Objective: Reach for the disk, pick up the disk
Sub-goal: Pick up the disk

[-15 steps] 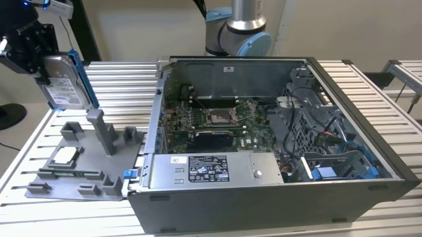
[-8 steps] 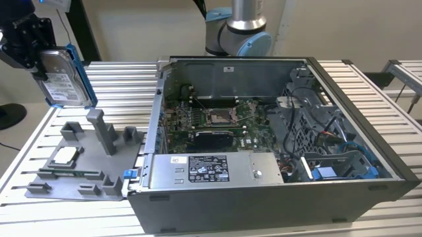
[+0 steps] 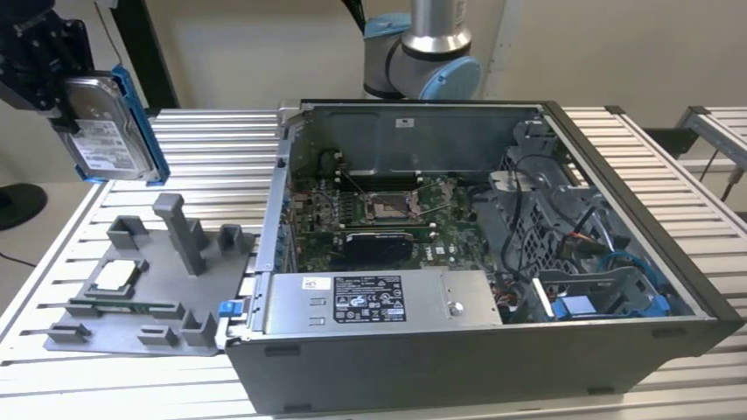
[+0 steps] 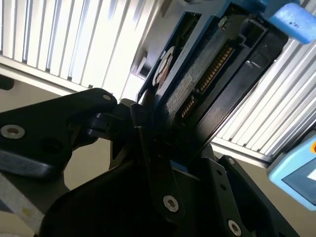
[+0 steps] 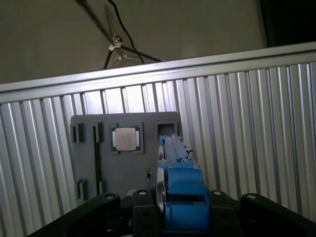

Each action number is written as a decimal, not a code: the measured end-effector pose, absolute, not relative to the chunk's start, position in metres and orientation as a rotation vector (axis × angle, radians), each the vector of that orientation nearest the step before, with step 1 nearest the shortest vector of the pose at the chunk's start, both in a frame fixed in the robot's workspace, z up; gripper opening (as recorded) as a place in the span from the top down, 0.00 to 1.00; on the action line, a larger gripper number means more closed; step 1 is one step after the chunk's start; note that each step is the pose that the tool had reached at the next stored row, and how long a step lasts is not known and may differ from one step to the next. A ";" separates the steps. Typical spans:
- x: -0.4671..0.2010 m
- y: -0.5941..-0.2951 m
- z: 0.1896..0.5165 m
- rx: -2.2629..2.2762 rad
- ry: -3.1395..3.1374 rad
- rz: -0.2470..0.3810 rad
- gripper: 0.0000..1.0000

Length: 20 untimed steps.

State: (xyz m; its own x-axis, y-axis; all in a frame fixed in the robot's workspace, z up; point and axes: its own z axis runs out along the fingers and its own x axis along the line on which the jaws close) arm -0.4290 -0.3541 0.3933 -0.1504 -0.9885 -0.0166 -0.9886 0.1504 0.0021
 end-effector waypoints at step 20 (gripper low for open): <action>-0.429 -0.354 0.428 -2.042 2.372 0.019 1.00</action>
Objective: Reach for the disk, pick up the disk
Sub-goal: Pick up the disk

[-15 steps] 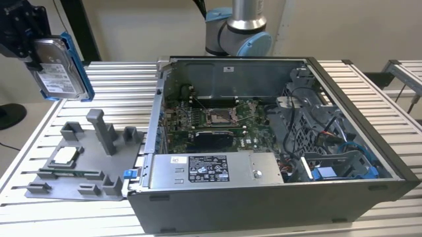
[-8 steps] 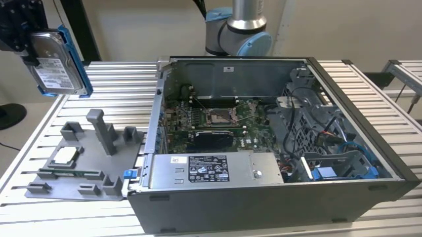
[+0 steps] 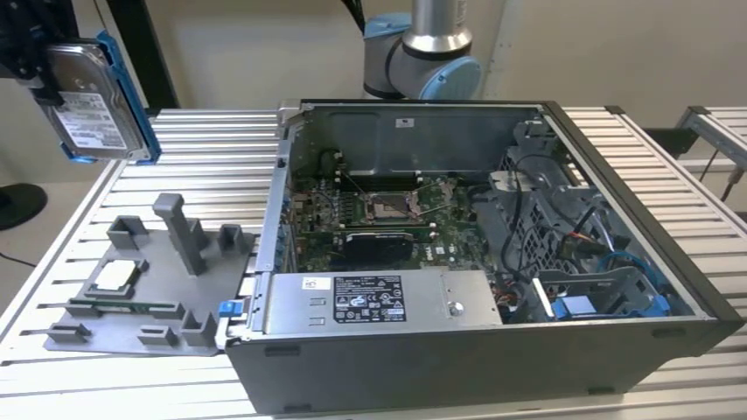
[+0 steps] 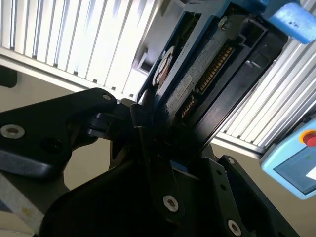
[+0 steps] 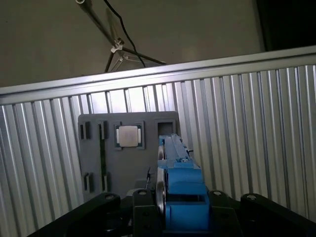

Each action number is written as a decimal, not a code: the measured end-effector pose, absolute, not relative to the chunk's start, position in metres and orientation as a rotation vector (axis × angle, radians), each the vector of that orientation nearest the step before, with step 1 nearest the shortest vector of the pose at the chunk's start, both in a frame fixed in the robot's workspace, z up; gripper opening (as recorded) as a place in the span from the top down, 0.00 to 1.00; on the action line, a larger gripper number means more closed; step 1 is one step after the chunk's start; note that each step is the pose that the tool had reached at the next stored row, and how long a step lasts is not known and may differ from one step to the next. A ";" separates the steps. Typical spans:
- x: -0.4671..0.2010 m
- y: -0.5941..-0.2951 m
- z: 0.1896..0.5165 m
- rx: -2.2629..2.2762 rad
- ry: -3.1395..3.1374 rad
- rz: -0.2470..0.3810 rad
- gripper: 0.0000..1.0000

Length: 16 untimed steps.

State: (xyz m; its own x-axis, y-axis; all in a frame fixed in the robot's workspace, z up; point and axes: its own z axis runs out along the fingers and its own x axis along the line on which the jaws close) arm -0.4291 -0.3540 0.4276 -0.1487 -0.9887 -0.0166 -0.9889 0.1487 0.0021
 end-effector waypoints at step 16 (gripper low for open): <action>-0.429 -0.354 0.467 -2.044 2.371 0.019 1.00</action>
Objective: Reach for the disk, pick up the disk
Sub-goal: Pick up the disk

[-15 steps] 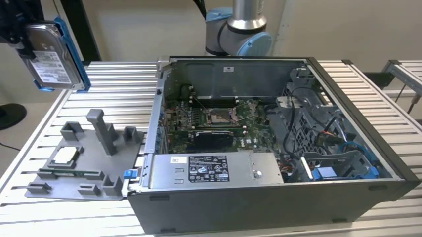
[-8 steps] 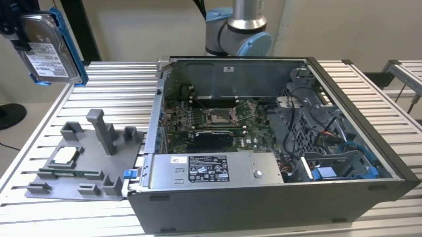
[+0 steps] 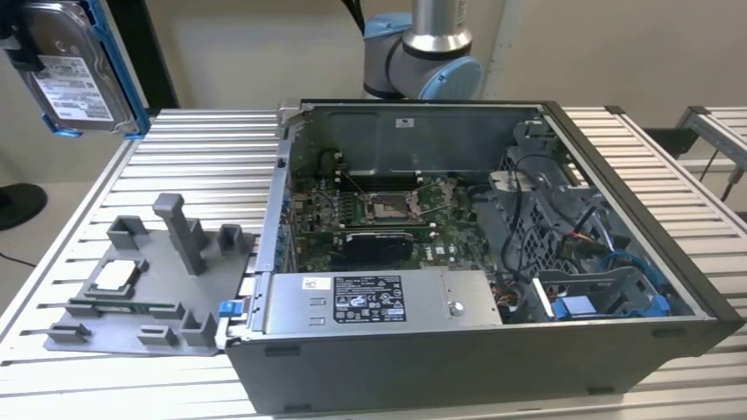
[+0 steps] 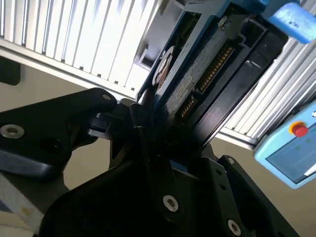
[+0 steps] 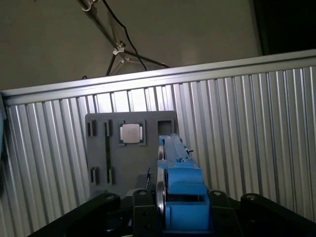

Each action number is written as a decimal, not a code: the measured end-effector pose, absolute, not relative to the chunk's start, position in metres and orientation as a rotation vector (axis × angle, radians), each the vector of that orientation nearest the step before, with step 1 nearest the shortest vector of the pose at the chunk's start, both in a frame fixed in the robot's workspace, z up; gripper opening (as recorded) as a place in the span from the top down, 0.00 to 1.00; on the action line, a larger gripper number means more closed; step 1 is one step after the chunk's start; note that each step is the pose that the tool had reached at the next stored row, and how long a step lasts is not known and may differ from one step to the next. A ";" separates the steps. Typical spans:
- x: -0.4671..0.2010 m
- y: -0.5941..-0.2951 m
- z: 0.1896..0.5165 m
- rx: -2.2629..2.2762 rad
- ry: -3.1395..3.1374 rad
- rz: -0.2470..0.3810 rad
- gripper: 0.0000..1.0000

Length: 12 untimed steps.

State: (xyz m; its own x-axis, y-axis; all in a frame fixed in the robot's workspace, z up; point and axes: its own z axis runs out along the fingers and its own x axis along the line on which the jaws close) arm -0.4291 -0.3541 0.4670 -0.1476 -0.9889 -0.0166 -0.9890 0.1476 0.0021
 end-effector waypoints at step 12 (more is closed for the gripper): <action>-0.429 -0.354 0.484 -2.044 2.369 0.022 1.00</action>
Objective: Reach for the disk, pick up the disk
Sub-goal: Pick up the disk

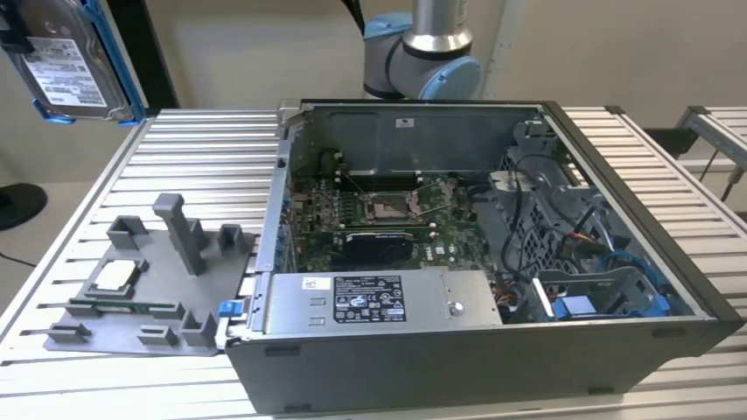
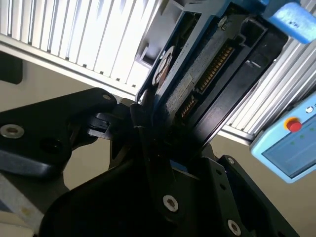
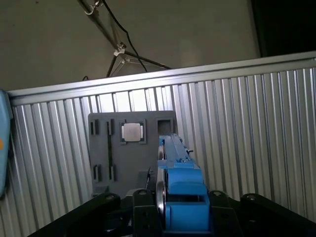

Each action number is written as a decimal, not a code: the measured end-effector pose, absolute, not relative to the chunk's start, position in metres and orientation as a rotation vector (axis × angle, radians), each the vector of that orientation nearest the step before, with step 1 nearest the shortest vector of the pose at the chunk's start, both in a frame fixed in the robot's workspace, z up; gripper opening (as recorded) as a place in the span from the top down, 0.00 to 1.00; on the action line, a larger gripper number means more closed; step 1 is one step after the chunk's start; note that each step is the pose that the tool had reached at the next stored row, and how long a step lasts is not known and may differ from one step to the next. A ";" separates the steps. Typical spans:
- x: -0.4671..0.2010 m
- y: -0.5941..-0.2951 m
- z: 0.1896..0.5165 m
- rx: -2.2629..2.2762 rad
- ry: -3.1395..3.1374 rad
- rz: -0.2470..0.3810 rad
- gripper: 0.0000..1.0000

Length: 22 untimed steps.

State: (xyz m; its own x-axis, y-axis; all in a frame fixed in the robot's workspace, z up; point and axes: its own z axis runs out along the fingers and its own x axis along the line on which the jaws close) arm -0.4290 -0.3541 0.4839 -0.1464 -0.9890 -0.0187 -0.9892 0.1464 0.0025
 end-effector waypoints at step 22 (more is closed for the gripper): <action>-0.411 -0.354 0.484 -2.043 2.366 0.027 1.00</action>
